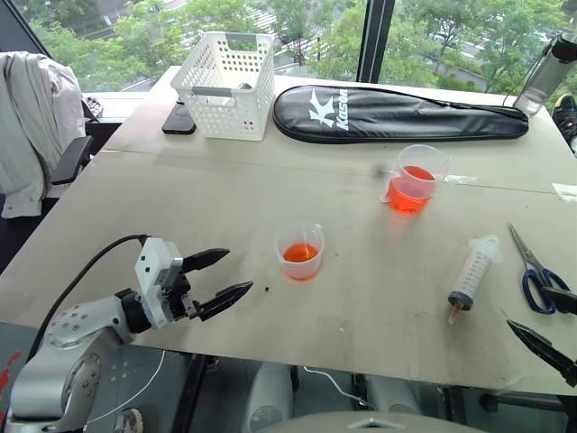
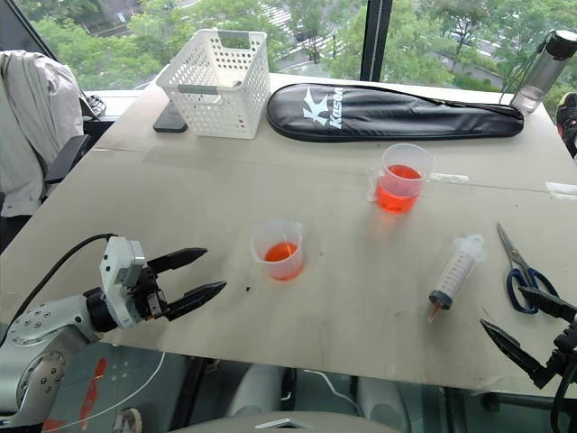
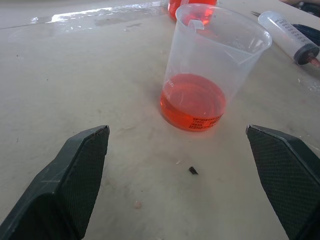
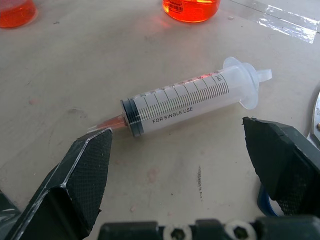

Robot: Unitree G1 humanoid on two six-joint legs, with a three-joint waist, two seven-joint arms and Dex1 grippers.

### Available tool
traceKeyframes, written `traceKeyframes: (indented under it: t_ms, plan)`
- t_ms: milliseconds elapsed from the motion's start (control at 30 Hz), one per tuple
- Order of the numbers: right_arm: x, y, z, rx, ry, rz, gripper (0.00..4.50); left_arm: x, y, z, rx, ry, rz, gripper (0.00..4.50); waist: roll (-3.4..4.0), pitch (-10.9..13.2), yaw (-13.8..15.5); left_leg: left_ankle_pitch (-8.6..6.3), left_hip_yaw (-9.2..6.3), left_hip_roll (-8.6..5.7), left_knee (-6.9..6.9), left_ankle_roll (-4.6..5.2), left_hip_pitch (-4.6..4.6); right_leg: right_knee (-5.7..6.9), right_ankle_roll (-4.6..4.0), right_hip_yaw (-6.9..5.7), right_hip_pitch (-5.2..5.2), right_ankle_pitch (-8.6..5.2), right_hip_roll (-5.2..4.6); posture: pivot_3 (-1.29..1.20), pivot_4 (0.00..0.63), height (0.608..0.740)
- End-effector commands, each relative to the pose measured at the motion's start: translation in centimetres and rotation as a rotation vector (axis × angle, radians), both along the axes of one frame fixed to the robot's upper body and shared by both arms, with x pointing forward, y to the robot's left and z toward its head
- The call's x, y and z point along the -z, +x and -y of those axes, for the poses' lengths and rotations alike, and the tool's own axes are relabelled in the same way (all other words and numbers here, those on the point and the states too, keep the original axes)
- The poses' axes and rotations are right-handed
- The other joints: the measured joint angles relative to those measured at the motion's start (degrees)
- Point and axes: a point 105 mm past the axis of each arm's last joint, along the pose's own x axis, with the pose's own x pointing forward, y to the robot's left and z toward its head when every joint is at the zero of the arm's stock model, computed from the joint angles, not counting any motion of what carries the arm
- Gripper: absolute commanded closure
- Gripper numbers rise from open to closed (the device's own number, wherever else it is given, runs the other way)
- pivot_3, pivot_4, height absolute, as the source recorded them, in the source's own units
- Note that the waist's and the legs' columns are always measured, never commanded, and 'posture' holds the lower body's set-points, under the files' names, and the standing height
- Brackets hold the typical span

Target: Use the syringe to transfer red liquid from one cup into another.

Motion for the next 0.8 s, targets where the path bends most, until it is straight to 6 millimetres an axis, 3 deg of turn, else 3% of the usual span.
traceKeyframes:
  t_ms: [33, 100, 200, 267, 333, 467, 533, 633, 800]
  plan:
    - [-1.7, 2.0, -1.3, 0.036, 0.044, 0.093, 0.00, -1.5, 1.0, -0.5, -0.036, -0.009, 0.081, 0.03, 0.00, 0.00, 0.00, 0.00, 0.00, 0.00, 0.00, 0.00, 0.00, 0.00, 0.00, 0.00, 0.00, 0.00, 0.00, 0.00, 0.150, 0.724]
    - [-4.1, 4.2, -3.0, 0.107, 0.100, 0.202, 0.00, -3.1, 2.9, -1.2, -0.138, -0.106, 0.135, 0.03, 0.00, 0.03, -0.24, 0.00, -0.03, 0.04, 0.00, 0.00, 0.05, 0.00, 0.00, 0.00, 0.02, 0.01, 0.02, 0.00, 0.150, 0.724]
    - [-6.4, 6.1, -3.0, 0.276, 0.084, 0.245, 0.00, -6.2, 5.1, -2.8, -0.277, -0.296, 0.172, 0.03, -0.07, -0.03, -0.22, 0.01, -0.14, 0.02, 0.20, 0.01, 0.04, 0.12, -0.06, -0.11, 0.01, 0.10, 0.07, 0.00, 0.150, 0.724]
    - [-7.0, 6.5, -3.9, 0.219, 0.113, 0.192, 0.00, -7.8, 5.4, -2.9, -0.278, -0.357, 0.193, 0.03, -0.26, -0.15, -0.11, 0.13, -0.13, 0.03, 0.26, 0.18, 0.08, 0.20, -0.07, -0.16, 0.11, 0.10, 0.09, 0.00, 0.150, 0.724]
    - [-7.1, 7.2, -3.9, 0.228, 0.158, 0.129, 0.00, -9.0, 4.6, -1.3, -0.158, -0.348, 0.202, 0.03, -0.29, -0.12, -0.05, 0.16, -0.07, -0.01, 0.26, 0.25, -0.04, 0.18, -0.17, -0.12, 0.10, 0.14, 0.08, 0.00, 0.150, 0.724]
    - [-5.3, 8.3, -2.1, 0.377, 0.036, -0.069, 0.00, -9.7, 0.6, 2.8, 0.221, -0.202, 0.154, 0.03, -0.53, -0.03, 0.03, 0.13, 0.00, -0.08, 0.14, 0.30, -0.16, 0.02, -0.19, -0.01, 0.08, 0.14, 0.08, 0.00, 0.150, 0.724]
    - [-4.7, 8.3, -1.9, 0.408, 0.049, -0.154, 0.00, -9.9, -0.7, 3.5, 0.328, -0.154, 0.128, 0.03, -0.50, -0.01, 0.00, 0.12, 0.01, -0.11, 0.08, 0.30, -0.15, 0.01, -0.19, 0.03, 0.05, 0.13, 0.07, 0.00, 0.150, 0.724]
    - [-3.8, 8.2, -1.1, 0.472, 0.037, -0.295, 0.00, -11.1, -1.0, 3.9, 0.418, -0.110, 0.145, 0.03, -0.43, 0.03, 0.20, 0.13, -0.04, -0.10, 0.04, 0.31, -0.07, 0.07, -0.20, 0.00, 0.06, 0.12, 0.10, 0.00, 0.150, 0.724]
    - [-3.2, 8.8, -1.8, 0.571, 0.148, -0.454, 0.00, -10.5, -1.7, 5.6, 0.538, -0.024, 0.177, 0.03, -0.40, 0.01, -0.10, 0.15, -0.02, -0.10, 0.21, 0.33, -0.02, 0.10, -0.20, 0.08, 0.13, 0.16, 0.12, 0.00, 0.150, 0.724]
